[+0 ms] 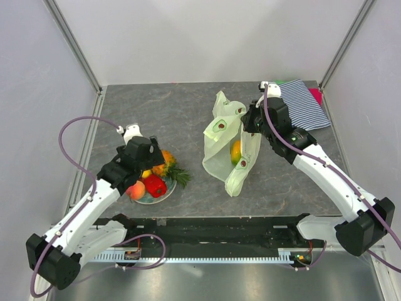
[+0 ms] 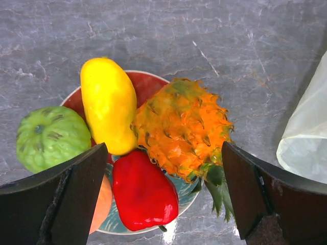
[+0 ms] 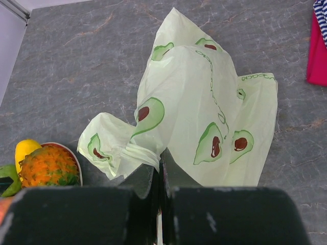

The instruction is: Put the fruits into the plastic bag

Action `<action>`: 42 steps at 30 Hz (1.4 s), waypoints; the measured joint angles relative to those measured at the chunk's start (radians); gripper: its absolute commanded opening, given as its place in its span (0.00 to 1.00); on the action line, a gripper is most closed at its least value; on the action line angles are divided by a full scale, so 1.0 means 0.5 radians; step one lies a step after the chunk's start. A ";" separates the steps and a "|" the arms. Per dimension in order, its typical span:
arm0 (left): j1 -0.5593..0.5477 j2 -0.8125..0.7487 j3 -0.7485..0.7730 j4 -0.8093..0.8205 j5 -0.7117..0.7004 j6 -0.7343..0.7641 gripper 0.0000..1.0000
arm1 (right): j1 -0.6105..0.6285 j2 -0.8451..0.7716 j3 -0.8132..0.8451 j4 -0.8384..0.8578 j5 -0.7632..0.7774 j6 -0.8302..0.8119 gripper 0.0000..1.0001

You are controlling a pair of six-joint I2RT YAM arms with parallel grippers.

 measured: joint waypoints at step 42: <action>0.174 0.346 -0.164 0.337 0.468 -0.002 0.80 | 0.000 0.000 -0.038 0.027 -0.059 0.002 0.00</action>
